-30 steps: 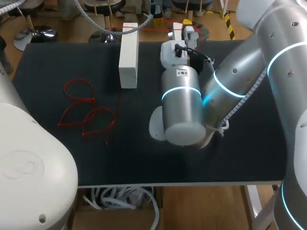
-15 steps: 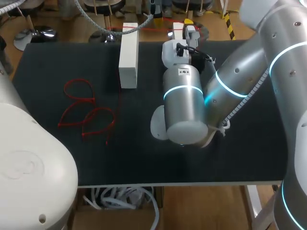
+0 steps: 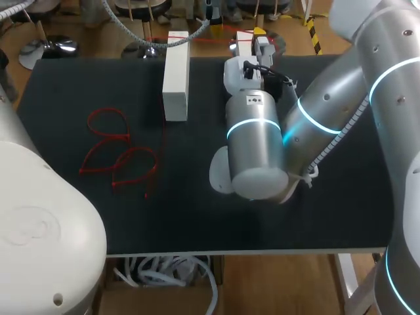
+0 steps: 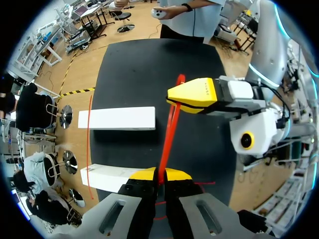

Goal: Grab the tape and strap the tape.

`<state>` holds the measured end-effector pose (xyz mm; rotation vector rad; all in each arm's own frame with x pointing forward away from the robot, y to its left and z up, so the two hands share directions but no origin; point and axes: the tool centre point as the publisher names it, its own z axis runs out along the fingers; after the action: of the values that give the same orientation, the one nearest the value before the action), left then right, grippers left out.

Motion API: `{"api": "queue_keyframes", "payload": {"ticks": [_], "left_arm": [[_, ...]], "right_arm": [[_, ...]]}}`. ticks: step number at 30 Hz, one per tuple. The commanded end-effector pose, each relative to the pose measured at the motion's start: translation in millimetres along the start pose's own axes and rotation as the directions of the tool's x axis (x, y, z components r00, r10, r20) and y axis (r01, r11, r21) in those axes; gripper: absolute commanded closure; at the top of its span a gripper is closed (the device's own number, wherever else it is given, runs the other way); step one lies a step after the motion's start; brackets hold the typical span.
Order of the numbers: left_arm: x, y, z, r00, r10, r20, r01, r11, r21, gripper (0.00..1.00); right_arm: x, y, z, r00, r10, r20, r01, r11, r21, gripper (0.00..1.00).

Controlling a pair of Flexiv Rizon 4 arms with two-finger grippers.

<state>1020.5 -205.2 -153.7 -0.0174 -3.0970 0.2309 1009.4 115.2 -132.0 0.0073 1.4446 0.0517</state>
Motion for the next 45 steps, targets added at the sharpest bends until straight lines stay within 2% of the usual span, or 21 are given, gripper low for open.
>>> {"api": "queue_keyframes", "payload": {"ticks": [1, 36, 45], "left_arm": [[-0.7, -0.8, -0.8, 1.0, 0.0, -0.002, 0.0, 1.0, -0.004, 1.0], [-0.7, -0.8, -0.8, 1.0, 0.0, -0.002, 0.0, 1.0, -0.004, 1.0], [-0.7, -0.8, -0.8, 1.0, 0.0, -0.002, 0.0, 1.0, -0.004, 1.0]], "right_arm": [[-2.1, 1.2, 2.5, 1.0, -0.003, -0.006, 0.003, 1.0, 0.002, 1.0], [3.4, 18.4, -3.2, 1.0, -0.011, -0.013, 0.011, 1.0, -0.011, 1.0], [2.4, 10.0, -7.6, 1.0, -0.015, -0.012, 0.015, 0.999, -0.028, 1.0]]}}
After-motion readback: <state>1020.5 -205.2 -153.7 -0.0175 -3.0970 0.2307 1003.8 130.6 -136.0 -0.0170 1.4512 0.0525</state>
